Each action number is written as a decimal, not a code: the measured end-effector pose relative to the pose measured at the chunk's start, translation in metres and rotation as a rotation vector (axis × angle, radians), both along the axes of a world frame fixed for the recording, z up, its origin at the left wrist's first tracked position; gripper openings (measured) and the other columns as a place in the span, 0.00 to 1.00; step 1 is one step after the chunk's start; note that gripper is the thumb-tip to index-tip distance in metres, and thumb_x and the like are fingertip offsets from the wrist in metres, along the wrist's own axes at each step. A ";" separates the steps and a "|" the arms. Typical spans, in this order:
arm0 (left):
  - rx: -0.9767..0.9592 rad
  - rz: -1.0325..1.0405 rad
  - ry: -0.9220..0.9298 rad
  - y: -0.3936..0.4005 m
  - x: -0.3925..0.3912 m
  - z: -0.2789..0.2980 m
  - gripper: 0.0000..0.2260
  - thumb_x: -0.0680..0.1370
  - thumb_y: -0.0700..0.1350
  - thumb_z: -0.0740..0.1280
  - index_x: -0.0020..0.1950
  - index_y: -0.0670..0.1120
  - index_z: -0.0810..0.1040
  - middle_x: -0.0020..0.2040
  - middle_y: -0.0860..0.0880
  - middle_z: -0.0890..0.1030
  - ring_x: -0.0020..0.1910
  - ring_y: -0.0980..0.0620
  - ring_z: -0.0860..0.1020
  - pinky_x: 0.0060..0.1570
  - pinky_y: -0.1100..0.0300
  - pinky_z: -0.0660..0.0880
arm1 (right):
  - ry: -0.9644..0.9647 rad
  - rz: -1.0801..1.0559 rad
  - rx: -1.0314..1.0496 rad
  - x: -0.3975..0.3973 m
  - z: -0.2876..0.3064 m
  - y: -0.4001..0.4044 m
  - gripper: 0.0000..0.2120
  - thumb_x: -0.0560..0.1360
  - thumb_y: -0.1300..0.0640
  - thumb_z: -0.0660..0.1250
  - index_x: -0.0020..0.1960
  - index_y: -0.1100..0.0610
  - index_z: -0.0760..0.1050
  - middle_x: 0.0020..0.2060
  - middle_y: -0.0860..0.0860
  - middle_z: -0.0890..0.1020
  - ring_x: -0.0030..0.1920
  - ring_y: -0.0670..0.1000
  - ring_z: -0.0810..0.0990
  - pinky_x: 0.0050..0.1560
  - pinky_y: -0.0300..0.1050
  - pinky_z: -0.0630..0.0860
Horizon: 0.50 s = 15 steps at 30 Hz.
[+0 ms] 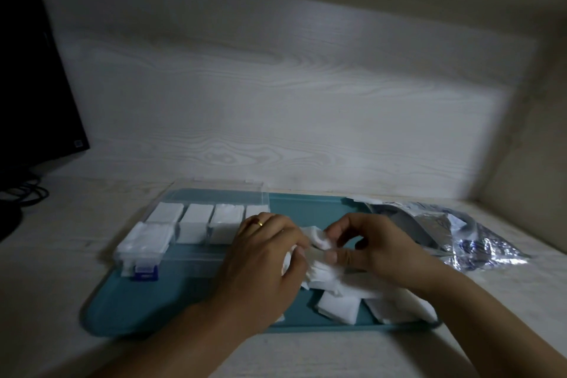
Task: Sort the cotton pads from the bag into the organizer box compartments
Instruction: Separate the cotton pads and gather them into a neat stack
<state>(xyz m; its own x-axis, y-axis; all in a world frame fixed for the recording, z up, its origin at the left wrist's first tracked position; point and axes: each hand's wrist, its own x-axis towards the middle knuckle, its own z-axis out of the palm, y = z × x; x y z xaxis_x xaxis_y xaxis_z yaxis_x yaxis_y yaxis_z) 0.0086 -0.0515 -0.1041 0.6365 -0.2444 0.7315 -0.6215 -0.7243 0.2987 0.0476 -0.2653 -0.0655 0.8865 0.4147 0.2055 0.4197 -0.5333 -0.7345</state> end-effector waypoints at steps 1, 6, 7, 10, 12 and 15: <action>-0.029 0.003 -0.027 0.001 0.000 0.001 0.08 0.77 0.46 0.60 0.46 0.51 0.79 0.48 0.56 0.77 0.51 0.56 0.74 0.54 0.61 0.68 | -0.025 -0.033 0.046 -0.002 0.005 0.000 0.16 0.63 0.49 0.78 0.47 0.53 0.80 0.41 0.46 0.83 0.41 0.42 0.81 0.39 0.36 0.76; -0.632 -0.035 0.198 -0.008 -0.015 0.024 0.07 0.81 0.49 0.61 0.50 0.54 0.80 0.47 0.58 0.81 0.48 0.61 0.78 0.48 0.67 0.72 | -0.203 -0.094 0.215 -0.025 0.020 0.010 0.19 0.63 0.43 0.79 0.49 0.48 0.79 0.46 0.46 0.82 0.47 0.46 0.80 0.47 0.43 0.76; -0.859 -0.065 0.373 -0.011 -0.019 0.033 0.08 0.82 0.50 0.62 0.51 0.53 0.80 0.48 0.57 0.83 0.48 0.60 0.80 0.49 0.64 0.75 | -0.253 -0.058 0.232 -0.032 0.022 0.017 0.18 0.64 0.43 0.79 0.50 0.47 0.78 0.48 0.45 0.82 0.49 0.46 0.80 0.49 0.43 0.76; -1.381 -0.410 1.005 -0.017 -0.024 0.050 0.21 0.81 0.59 0.57 0.59 0.45 0.81 0.54 0.40 0.84 0.55 0.42 0.83 0.59 0.44 0.77 | -0.361 0.088 0.252 -0.051 0.016 0.041 0.19 0.66 0.49 0.79 0.52 0.50 0.76 0.55 0.43 0.79 0.55 0.48 0.79 0.50 0.40 0.77; -1.447 -0.628 1.193 -0.017 -0.028 0.052 0.27 0.81 0.62 0.54 0.59 0.42 0.81 0.51 0.37 0.84 0.50 0.40 0.83 0.57 0.44 0.76 | -0.414 0.137 0.195 -0.057 0.009 0.051 0.19 0.67 0.49 0.78 0.53 0.51 0.75 0.58 0.41 0.75 0.58 0.50 0.77 0.51 0.45 0.79; -1.440 -0.667 1.228 -0.017 -0.026 0.045 0.27 0.80 0.62 0.54 0.58 0.42 0.78 0.42 0.39 0.82 0.38 0.45 0.81 0.38 0.53 0.77 | -0.573 0.127 -0.001 -0.054 0.001 0.052 0.20 0.69 0.42 0.74 0.55 0.49 0.73 0.63 0.41 0.71 0.66 0.50 0.71 0.59 0.50 0.74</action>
